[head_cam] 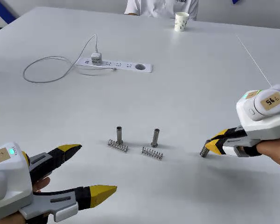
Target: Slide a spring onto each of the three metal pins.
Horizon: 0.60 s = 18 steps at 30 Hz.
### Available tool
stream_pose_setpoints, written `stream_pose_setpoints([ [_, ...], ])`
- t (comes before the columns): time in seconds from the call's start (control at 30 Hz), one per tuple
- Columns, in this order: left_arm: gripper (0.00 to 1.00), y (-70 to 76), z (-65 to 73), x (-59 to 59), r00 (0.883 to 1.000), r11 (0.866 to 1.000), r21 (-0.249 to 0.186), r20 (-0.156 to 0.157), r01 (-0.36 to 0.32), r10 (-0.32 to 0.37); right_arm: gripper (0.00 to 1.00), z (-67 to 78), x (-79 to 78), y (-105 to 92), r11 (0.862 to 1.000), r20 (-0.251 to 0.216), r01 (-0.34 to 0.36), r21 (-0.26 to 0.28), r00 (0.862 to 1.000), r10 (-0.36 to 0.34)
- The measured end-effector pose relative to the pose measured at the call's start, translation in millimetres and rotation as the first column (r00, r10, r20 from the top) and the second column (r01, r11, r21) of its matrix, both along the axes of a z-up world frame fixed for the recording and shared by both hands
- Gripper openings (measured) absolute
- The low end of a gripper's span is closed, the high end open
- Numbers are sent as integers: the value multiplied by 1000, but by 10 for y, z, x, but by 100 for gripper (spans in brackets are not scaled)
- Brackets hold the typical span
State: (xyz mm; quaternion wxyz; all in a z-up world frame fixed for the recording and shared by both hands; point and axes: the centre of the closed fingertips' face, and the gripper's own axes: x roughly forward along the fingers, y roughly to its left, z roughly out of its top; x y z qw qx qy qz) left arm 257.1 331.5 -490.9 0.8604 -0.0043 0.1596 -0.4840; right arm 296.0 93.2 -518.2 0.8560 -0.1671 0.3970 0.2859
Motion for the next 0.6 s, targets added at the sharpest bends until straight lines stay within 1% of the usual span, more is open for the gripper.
stream_pose_setpoints([
  [0.33, 82, 1, -8, -5, 1000, 1000, 1, -1, -2, 2, 12, 2, 6, 7, 1000, 7, -3, 12, 1000, 3],
  [0.6, 82, -1, -20, 1, 1000, 1000, -1, -3, -1, 1, 12, -33, -19, -1, 1000, 6, -15, 0, 1000, 15],
])
